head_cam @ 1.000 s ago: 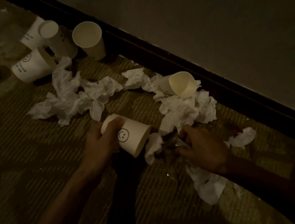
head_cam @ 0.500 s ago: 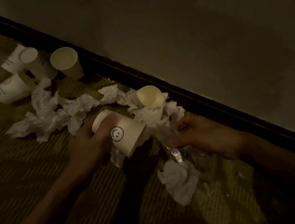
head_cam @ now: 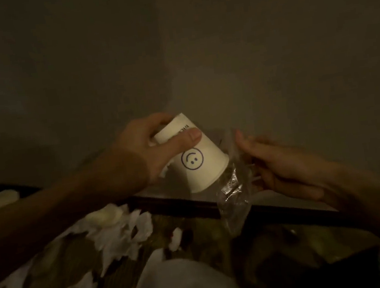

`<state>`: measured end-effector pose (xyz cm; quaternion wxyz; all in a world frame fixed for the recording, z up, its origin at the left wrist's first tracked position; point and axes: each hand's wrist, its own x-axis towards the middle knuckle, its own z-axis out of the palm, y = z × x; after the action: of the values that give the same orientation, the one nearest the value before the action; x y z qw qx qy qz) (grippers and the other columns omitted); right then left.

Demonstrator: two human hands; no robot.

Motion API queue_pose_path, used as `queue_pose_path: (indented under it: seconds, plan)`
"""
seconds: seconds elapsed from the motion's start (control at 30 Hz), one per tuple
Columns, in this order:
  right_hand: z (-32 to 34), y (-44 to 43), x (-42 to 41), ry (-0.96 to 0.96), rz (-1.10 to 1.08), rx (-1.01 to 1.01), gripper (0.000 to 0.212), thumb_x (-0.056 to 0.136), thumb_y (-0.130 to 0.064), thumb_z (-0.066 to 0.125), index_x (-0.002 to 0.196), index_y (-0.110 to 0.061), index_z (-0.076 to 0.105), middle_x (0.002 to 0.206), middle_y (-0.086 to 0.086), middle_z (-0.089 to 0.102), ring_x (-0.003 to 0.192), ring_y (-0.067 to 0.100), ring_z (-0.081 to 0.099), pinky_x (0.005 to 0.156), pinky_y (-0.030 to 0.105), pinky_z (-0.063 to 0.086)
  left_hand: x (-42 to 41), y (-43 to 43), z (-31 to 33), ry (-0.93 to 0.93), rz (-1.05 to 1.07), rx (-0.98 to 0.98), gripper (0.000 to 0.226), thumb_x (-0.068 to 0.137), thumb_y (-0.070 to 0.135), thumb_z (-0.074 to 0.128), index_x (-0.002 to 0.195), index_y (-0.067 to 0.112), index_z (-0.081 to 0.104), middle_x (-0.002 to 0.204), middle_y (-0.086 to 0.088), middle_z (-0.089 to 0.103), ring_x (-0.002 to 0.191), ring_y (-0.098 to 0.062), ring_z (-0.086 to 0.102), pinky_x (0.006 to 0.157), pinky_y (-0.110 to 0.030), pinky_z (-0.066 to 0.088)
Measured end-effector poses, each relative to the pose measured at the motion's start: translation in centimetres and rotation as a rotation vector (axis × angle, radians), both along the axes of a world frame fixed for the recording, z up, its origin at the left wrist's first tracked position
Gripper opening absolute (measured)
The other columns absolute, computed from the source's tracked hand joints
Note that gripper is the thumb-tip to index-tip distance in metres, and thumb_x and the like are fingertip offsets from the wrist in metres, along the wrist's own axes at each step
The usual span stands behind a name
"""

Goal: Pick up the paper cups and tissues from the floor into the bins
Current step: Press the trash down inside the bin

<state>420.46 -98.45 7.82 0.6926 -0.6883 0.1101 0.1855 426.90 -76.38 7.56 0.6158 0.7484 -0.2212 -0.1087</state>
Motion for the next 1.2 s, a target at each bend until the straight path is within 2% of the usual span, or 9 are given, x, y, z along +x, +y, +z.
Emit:
queue_pose_path:
  seconds: [0.17, 0.27, 0.37, 0.5, 0.6, 0.73, 0.9, 1.07, 1.2]
  plan:
    - [7.0, -7.6, -6.4, -0.211, -0.165, -0.135, 0.048, 0.068, -0.036, 0.083, 0.105, -0.009, 0.068, 0.095, 0.013, 0.072, 0.078, 0.02, 0.07, 0.058, 0.03, 0.055, -3.6, -9.2, 7.3, -0.188, -0.211, -0.062, 0.037, 0.07, 0.067, 0.069, 0.095, 0.04, 0.068, 0.079, 0.021, 0.072, 0.058, 0.005, 0.066, 0.04, -0.011, 0.043]
    - [9.8, -12.5, -12.3, -0.315, -0.305, -0.212, 0.023, 0.067, -0.031, 0.075, 0.083, -0.016, 0.072, 0.078, 0.004, 0.07, 0.067, 0.016, 0.068, 0.052, 0.026, 0.053, -7.8, -15.3, 9.0, -0.161, -0.288, -0.108, 0.032, 0.07, 0.06, 0.066, 0.095, 0.039, 0.064, 0.068, 0.021, 0.069, 0.046, 0.004, 0.059, 0.037, -0.013, 0.039]
    - [10.1, -17.0, -19.9, -0.339, -0.439, -0.288, 0.041, 0.07, -0.036, 0.078, 0.093, -0.005, 0.065, 0.084, 0.004, 0.072, 0.073, 0.018, 0.07, 0.056, 0.026, 0.054, -12.1, -20.4, 9.2, -0.155, -0.388, -0.124, 0.024, 0.082, 0.048, 0.071, 0.1, 0.034, 0.065, 0.064, 0.021, 0.067, 0.045, 0.005, 0.057, 0.038, -0.011, 0.038]
    - [5.9, -20.2, -29.5, -0.298, -0.617, -0.562, 0.038, 0.072, -0.038, 0.075, 0.097, -0.011, 0.065, 0.088, 0.005, 0.073, 0.079, 0.021, 0.072, 0.061, 0.029, 0.058, -16.7, -25.1, 6.2, -0.047, -0.362, -0.067, 0.024, 0.088, 0.047, 0.066, 0.1, 0.026, 0.068, 0.053, 0.021, 0.061, 0.04, 0.005, 0.053, 0.035, -0.009, 0.033]
    - [1.9, -20.7, -33.3, -0.138, -0.543, -0.93, 0.038, 0.077, -0.044, 0.075, 0.106, -0.025, 0.061, 0.091, -0.008, 0.069, 0.081, 0.003, 0.068, 0.065, 0.021, 0.057, -19.1, -27.6, 3.5, 0.068, -0.363, -0.007, 0.028, 0.086, 0.052, 0.064, 0.104, 0.03, 0.067, 0.065, 0.017, 0.068, 0.041, 0.003, 0.055, 0.035, -0.012, 0.035]
    - [-2.9, -20.6, -34.4, -0.059, -0.329, -1.006, 0.043, 0.079, -0.043, 0.076, 0.114, -0.023, 0.06, 0.1, -0.011, 0.066, 0.085, 0.001, 0.064, 0.072, 0.019, 0.053, -20.8, -30.4, 1.8, 0.035, -0.462, 0.079, 0.012, 0.089, 0.048, 0.065, 0.096, 0.038, 0.066, 0.072, 0.019, 0.07, 0.044, 0.003, 0.058, 0.036, -0.011, 0.037]
    - [-6.0, -20.6, -34.1, 0.11, -0.063, -0.766, 0.057, 0.079, -0.043, 0.077, 0.127, -0.021, 0.057, 0.117, -0.005, 0.065, 0.106, 0.011, 0.063, 0.092, 0.03, 0.053, -21.9, -30.1, -0.1, 0.057, -0.46, 0.147, 0.014, 0.09, 0.045, 0.065, 0.099, 0.034, 0.065, 0.07, 0.017, 0.07, 0.046, 0.004, 0.059, 0.037, -0.01, 0.038]
    - [-3.7, -21.6, -35.2, -0.017, -0.48, -0.182, 0.08, 0.072, -0.047, 0.079, 0.139, -0.031, 0.038, 0.126, -0.004, 0.059, 0.107, 0.014, 0.065, 0.09, 0.033, 0.056, -22.4, -30.0, -0.8, 0.1, -0.533, 0.177, 0.036, 0.071, 0.071, 0.062, 0.097, 0.047, 0.065, 0.076, 0.01, 0.072, 0.044, -0.003, 0.057, 0.037, -0.017, 0.039]
    - [-2.2, -21.4, -34.4, -0.117, -0.581, 0.042, 0.069, 0.069, -0.047, 0.077, 0.128, -0.028, 0.048, 0.112, 0.001, 0.07, 0.1, 0.021, 0.07, 0.081, 0.036, 0.059, -23.1, -31.8, -0.7, 0.174, -0.578, 0.161, 0.039, 0.066, 0.079, 0.059, 0.093, 0.052, 0.064, 0.074, 0.009, 0.072, 0.047, -0.01, 0.058, 0.04, -0.023, 0.042]
